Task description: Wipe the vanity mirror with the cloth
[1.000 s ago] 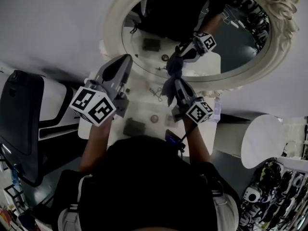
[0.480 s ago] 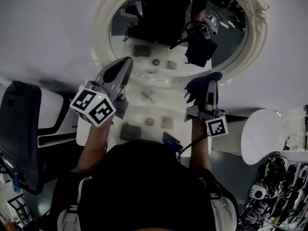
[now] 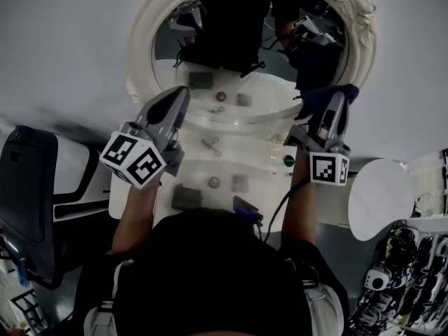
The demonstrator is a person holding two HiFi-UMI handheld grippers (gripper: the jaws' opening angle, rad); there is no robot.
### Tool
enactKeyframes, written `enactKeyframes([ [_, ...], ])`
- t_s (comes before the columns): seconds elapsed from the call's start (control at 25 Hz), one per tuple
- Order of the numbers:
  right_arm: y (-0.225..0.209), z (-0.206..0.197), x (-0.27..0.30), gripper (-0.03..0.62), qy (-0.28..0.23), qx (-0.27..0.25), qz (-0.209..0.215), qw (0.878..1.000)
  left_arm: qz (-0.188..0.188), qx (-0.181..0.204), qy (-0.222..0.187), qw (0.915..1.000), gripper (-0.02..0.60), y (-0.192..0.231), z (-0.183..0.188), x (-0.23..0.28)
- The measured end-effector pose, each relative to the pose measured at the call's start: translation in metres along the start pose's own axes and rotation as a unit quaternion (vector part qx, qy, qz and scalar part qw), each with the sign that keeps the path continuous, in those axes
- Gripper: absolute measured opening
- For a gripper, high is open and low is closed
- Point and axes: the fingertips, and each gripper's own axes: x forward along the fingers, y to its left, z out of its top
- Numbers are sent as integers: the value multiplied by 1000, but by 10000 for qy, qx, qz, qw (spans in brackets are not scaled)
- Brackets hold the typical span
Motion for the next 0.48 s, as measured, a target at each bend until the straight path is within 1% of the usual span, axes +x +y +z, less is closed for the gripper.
enactKeyframes([
  [0.2, -8, -16, 21, 35, 85, -484, -60, 9988, 109, -27, 9, 9999, 2, 7, 2, 3],
  [0.48, -6, -21, 42, 35, 128, -666, 11, 9977, 166, -48, 9, 9998, 2, 14, 2, 2],
])
